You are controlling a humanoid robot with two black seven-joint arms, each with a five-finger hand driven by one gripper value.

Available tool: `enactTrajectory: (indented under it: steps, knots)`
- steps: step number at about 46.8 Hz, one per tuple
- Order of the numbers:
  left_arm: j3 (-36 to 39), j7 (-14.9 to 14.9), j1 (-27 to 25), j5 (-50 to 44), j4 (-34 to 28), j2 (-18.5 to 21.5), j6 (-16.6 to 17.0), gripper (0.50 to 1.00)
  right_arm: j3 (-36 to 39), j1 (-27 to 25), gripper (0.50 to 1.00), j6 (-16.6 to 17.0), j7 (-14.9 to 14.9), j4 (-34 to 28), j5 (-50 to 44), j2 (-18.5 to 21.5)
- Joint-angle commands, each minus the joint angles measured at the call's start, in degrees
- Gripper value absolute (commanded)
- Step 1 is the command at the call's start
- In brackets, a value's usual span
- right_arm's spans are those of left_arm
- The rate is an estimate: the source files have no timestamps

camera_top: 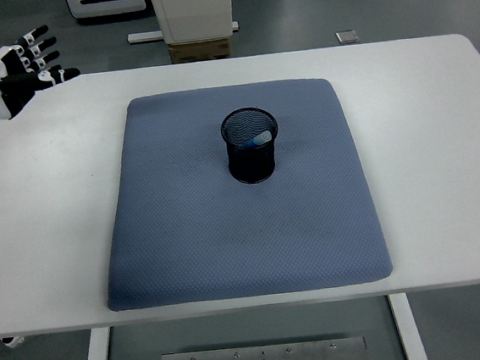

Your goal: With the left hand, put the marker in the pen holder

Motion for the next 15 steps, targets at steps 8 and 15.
enactTrajectory:
  steps: [8, 15]
  knots:
    - [-2.21, -0.14, 1.62, -1.85, 0.45, 1.48, 0.13, 1.000, -0.02, -0.02, 1.000, 0.17, 0.08, 0.47, -0.20, 0.00]
    - [-2.29, -0.14, 2.68, -1.94, 0.45, 2.80, 0.04, 1.000, 0.33, 0.51, 1.000, 0.61, 0.34, 0.56, 0.16, 0.00]
